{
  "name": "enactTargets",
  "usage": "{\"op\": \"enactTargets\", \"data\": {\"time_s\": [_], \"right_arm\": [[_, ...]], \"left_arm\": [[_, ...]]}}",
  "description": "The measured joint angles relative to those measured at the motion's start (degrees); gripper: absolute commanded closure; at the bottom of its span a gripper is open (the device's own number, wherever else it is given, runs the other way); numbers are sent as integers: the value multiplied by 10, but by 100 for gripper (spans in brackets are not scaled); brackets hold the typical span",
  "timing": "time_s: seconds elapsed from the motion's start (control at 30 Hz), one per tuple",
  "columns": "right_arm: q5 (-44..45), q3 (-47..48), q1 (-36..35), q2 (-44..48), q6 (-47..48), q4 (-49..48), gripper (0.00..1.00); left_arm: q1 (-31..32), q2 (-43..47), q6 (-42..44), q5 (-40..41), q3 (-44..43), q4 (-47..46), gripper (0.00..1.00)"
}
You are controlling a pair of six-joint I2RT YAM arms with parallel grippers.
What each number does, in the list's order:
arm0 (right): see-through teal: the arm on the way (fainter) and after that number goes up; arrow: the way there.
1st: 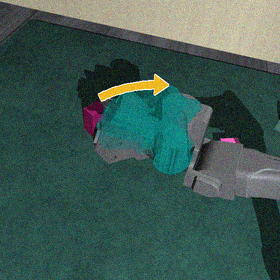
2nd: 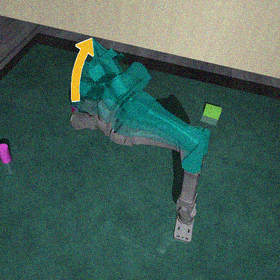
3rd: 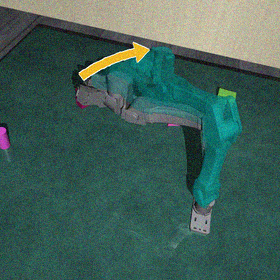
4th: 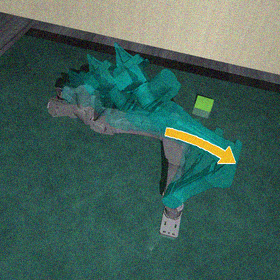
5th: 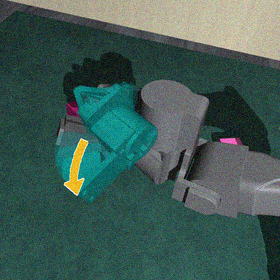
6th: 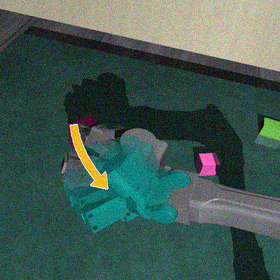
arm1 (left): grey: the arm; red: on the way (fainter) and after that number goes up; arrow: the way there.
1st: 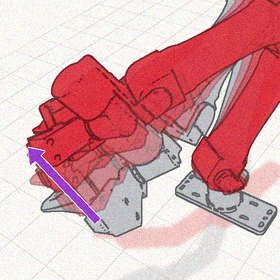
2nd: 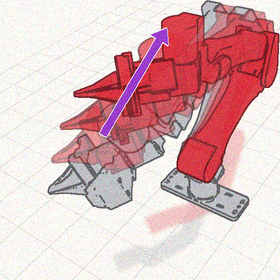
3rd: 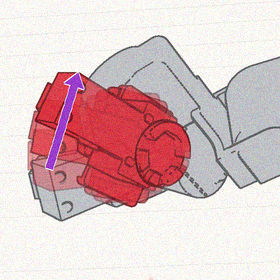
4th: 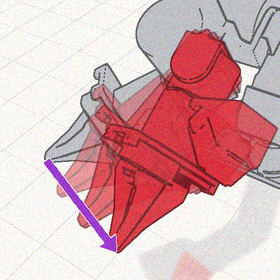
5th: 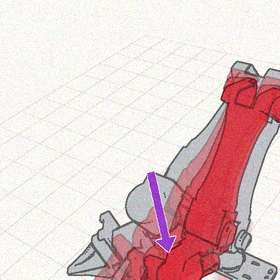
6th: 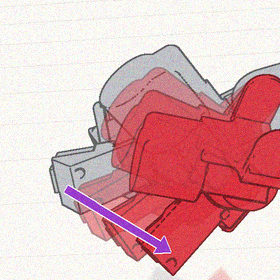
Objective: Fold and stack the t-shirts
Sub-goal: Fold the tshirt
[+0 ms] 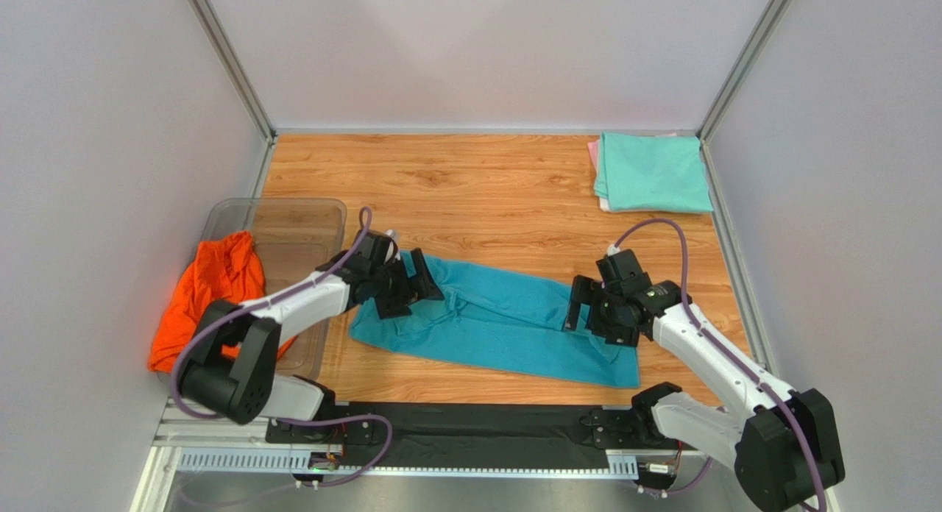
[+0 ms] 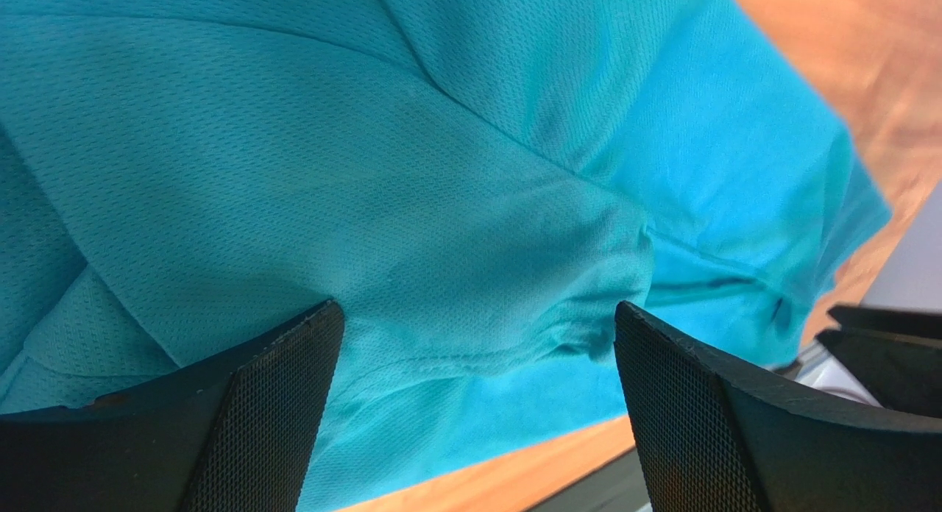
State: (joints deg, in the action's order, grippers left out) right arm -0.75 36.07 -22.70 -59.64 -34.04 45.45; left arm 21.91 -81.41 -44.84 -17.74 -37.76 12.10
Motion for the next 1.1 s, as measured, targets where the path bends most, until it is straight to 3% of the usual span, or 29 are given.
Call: {"op": "enactTargets", "data": {"time_s": [0.2,0.43,0.5,0.63,0.73,1.1], "right_arm": [[21,12,0,-33,1,-7,0],[46,-14,9,0,-38,1,3],[52,-25,19,15,-53,5,6],[54,-37,34,29,-73,12,29],[58,-39,38,28,-83,9,35],[82,-39,61,-22,-83,-3,38]], "left_arm": [[-22,-137,31,-10,-141,14,0],[-42,-258,70,-30,-293,45,0],[-43,-263,76,-36,-298,45,0],[-45,-260,84,-42,-290,37,0],[-45,-252,92,-41,-279,29,0],[-44,-245,110,-35,-274,33,0]]}}
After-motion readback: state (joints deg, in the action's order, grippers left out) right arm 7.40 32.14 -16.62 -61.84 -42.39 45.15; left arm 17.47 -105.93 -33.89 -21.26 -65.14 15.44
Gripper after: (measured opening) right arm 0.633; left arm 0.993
